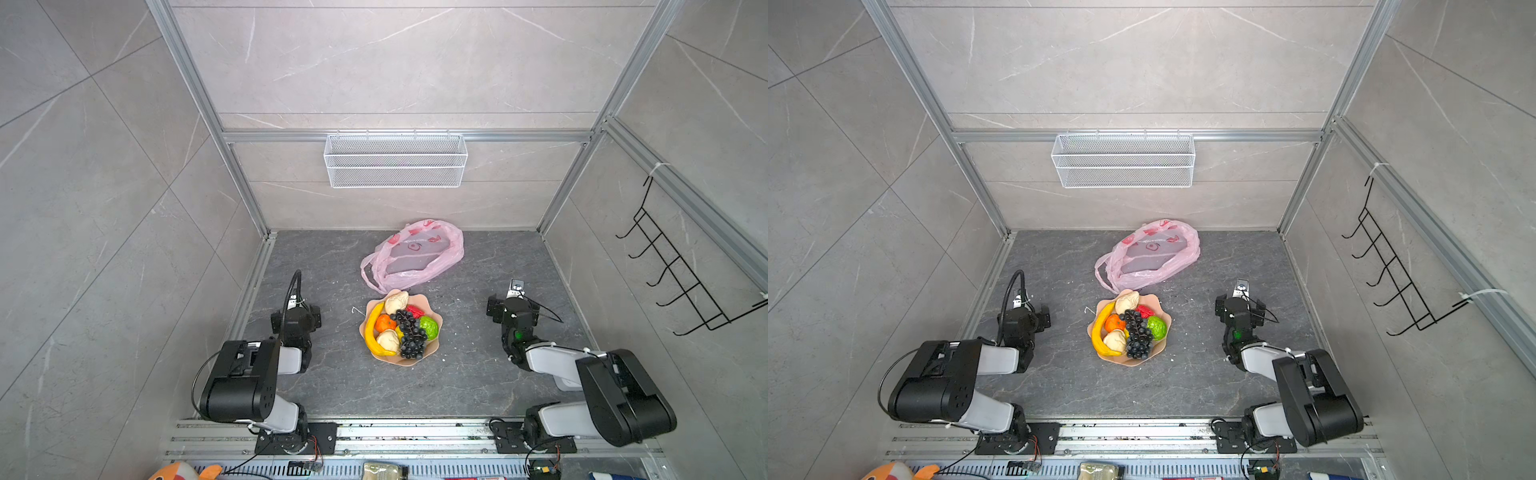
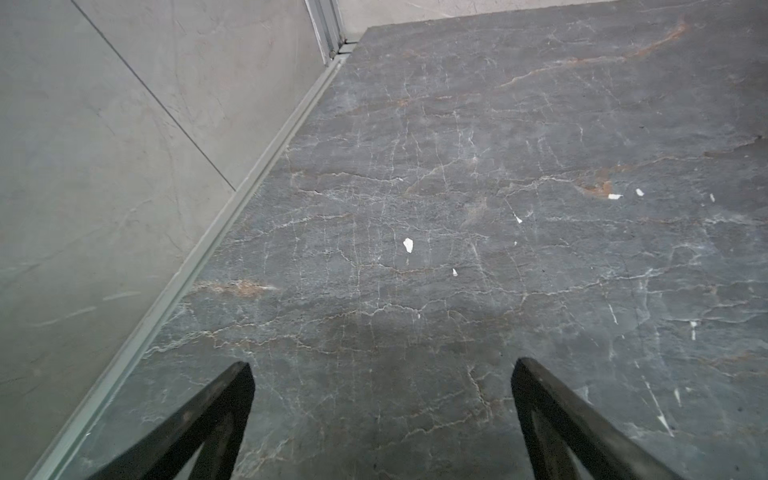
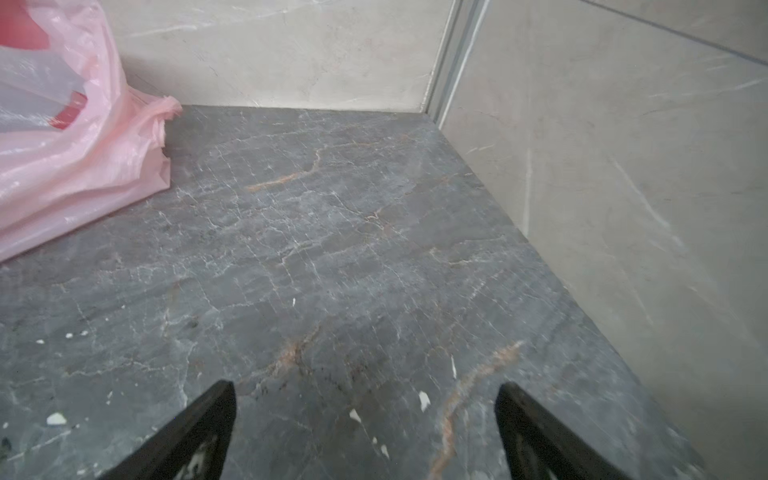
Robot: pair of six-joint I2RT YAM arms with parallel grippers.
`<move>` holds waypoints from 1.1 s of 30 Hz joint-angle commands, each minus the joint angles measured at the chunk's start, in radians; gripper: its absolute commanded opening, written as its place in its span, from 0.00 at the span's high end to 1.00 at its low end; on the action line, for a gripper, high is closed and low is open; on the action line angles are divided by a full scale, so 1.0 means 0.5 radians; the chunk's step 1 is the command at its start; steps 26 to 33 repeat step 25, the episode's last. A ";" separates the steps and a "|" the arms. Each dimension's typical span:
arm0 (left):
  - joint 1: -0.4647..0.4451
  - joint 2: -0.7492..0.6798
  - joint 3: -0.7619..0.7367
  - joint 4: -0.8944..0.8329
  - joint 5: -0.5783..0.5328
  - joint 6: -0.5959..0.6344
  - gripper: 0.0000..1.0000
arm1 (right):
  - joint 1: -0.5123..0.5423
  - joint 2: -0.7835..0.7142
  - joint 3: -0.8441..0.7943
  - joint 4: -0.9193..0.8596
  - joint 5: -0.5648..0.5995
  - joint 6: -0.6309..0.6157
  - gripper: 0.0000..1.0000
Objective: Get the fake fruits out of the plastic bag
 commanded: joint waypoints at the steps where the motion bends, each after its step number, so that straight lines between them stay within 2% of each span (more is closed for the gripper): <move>1: 0.072 -0.005 0.131 0.076 0.305 -0.085 0.00 | -0.185 0.150 -0.037 0.354 -0.590 0.037 0.00; 33: 0.081 -0.018 0.135 0.032 0.321 -0.096 0.00 | -0.186 0.143 -0.022 0.306 -0.608 0.010 0.00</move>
